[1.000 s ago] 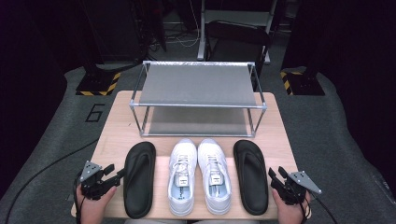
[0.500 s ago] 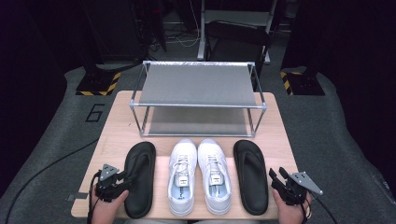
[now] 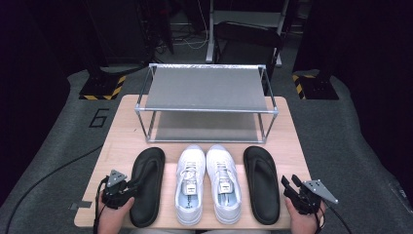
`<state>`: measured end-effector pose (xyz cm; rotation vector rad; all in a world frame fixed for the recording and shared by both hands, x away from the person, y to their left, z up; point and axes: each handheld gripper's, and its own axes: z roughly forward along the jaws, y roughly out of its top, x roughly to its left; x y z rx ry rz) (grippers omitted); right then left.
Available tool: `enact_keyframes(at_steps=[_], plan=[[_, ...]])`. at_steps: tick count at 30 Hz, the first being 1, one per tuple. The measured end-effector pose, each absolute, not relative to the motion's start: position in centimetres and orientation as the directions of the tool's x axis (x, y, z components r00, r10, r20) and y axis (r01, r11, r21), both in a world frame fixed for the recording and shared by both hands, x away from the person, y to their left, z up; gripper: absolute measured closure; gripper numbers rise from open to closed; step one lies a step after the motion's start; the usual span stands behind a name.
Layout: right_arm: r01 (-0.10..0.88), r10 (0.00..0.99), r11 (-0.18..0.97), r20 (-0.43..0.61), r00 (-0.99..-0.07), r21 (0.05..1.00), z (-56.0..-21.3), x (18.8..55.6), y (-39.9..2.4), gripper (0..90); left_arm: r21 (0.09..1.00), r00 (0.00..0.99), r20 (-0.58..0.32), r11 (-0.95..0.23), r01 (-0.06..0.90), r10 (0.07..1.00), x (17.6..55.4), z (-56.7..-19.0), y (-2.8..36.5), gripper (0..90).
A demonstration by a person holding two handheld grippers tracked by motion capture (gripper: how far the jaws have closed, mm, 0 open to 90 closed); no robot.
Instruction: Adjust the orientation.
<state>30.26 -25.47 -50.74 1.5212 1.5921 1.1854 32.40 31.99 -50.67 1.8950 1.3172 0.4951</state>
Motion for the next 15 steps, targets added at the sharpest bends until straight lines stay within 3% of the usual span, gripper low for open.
enact_keyframes(at_steps=[7,11,15], plan=[[0.418,0.981,-0.07,0.139,-0.136,0.906,-50.8,30.4,-25.4,55.1,0.761,0.451,-0.126,-0.205,0.615,0.884,34.5,-50.6,31.4,68.6],[0.417,0.982,-0.073,0.139,-0.131,0.906,-50.9,30.4,-25.5,54.8,0.75,0.451,-0.194,-0.165,0.64,0.871,34.6,-50.4,31.6,61.5],[0.419,0.981,-0.081,0.147,-0.128,0.904,-50.9,30.2,-25.6,54.7,0.754,0.478,-0.195,-0.18,0.631,0.857,34.3,-50.4,32.2,60.8]])
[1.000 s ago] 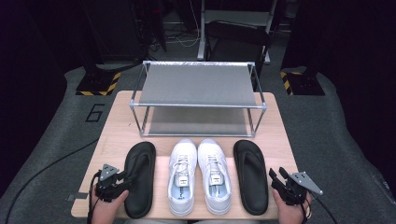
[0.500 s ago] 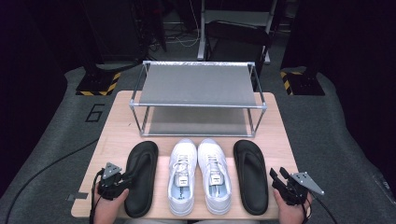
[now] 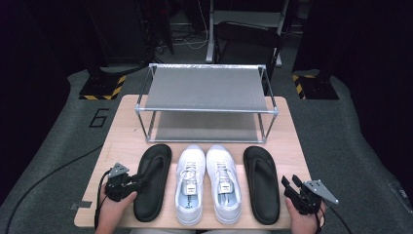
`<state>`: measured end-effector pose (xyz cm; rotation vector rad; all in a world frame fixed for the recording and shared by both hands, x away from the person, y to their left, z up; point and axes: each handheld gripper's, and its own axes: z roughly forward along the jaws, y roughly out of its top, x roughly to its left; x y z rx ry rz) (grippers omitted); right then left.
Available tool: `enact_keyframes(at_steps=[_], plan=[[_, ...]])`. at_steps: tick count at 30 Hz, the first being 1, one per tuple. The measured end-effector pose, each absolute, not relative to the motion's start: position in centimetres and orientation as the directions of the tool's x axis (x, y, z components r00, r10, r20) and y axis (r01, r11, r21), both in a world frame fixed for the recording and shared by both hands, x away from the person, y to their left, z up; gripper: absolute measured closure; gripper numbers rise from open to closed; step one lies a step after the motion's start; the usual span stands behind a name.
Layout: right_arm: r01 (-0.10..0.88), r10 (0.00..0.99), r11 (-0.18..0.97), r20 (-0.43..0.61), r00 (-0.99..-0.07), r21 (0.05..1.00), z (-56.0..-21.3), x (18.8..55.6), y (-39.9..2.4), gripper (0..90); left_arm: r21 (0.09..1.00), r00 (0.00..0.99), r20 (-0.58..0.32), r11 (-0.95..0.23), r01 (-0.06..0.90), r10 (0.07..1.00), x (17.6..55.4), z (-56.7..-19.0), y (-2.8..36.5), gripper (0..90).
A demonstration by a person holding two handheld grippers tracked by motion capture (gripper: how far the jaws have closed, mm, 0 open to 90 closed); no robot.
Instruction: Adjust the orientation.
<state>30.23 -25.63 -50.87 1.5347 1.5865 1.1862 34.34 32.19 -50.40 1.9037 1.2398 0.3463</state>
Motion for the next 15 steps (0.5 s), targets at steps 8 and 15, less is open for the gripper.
enact_keyframes(at_steps=[8,15], plan=[[0.413,0.98,-0.085,0.151,-0.13,0.907,-50.84,30.2,-25.64,54.6,0.76,0.468,-0.148,-0.202,0.617,0.871,34.22,-50.56,31.84,66.4],[0.413,0.981,-0.088,0.151,-0.123,0.907,-50.88,30.22,-25.62,54.7,0.755,0.45,-0.114,-0.218,0.619,0.886,34.02,-50.38,31.43,68.7]])
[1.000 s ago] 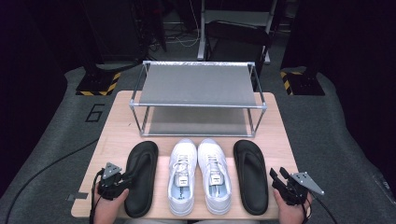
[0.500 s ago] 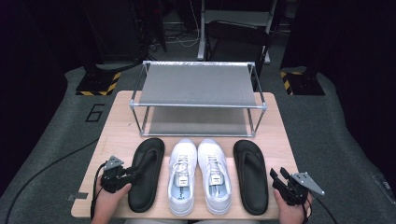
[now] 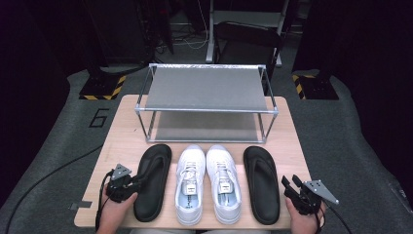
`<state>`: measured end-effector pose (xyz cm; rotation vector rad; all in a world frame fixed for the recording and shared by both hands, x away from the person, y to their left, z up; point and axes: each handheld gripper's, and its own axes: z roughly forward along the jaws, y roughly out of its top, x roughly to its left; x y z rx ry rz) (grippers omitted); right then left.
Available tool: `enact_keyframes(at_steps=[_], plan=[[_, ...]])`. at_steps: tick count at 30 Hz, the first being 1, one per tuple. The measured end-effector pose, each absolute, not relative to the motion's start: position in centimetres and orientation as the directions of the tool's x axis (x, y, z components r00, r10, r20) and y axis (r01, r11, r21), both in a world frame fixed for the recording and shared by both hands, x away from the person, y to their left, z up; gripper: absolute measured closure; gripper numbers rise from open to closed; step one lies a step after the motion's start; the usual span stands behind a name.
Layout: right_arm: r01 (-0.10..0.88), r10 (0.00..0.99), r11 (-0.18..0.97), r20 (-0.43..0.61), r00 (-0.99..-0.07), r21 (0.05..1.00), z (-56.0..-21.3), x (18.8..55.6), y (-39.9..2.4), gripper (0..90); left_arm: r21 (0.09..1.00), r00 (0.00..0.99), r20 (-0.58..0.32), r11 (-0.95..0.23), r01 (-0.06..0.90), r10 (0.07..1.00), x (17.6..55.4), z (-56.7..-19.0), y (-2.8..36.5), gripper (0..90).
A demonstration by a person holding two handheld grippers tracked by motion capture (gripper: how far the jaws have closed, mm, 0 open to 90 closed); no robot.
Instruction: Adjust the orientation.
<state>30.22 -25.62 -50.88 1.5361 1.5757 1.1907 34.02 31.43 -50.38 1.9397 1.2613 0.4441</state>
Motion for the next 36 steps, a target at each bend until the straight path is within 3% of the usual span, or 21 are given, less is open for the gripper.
enact_keyframes(at_steps=[10,36], plan=[[0.419,0.98,-0.095,0.16,-0.122,0.903,-51.0,30.3,-25.7,54.7,0.776,0.44,-0.077,-0.224,0.59,0.895,33.7,-50.2,31.2,70.2],[0.417,0.98,-0.1,0.161,-0.113,0.903,-51.1,30.3,-25.8,54.8,0.84,0.434,-0.107,-0.152,0.52,0.894,34.6,-48.1,31.7,71.7]])
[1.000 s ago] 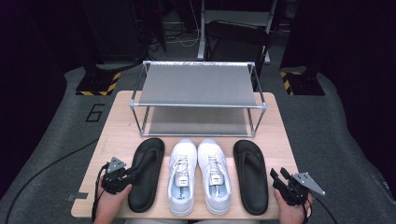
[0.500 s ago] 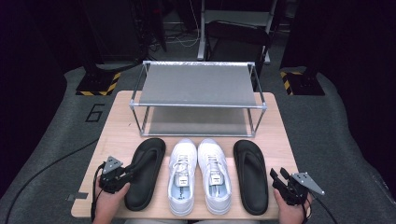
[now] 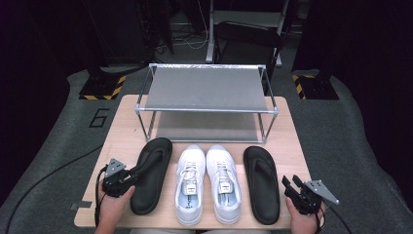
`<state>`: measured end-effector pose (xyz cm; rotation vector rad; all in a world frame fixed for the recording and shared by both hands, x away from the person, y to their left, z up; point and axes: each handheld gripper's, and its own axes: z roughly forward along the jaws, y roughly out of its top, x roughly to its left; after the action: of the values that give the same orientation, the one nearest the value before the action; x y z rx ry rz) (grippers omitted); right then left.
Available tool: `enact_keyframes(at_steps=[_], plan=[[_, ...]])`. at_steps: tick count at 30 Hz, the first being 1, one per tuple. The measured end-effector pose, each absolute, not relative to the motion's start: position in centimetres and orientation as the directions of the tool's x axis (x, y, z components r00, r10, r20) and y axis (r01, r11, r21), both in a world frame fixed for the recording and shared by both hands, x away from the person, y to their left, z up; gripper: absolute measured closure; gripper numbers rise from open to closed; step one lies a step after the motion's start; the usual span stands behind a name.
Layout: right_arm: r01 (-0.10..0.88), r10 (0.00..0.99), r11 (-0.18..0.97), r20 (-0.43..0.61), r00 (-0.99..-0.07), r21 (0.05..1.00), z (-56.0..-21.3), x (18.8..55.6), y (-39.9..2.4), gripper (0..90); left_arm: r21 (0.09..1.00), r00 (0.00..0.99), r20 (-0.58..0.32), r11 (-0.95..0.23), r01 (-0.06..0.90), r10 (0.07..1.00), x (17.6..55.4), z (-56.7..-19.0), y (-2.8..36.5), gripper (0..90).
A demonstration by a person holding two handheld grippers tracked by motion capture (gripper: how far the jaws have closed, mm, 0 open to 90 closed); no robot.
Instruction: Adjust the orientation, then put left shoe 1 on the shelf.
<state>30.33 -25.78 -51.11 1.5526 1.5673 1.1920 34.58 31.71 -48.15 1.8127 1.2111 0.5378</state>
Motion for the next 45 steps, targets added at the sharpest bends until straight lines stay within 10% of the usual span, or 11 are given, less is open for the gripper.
enact_keyframes(at_steps=[45], plan=[[0.415,0.979,-0.122,0.177,-0.097,0.901,-51.3,30.1,-26.5,54.6,0.865,0.422,-0.1,-0.132,0.485,0.901,43.4,-46.5,28.3,71.6]])
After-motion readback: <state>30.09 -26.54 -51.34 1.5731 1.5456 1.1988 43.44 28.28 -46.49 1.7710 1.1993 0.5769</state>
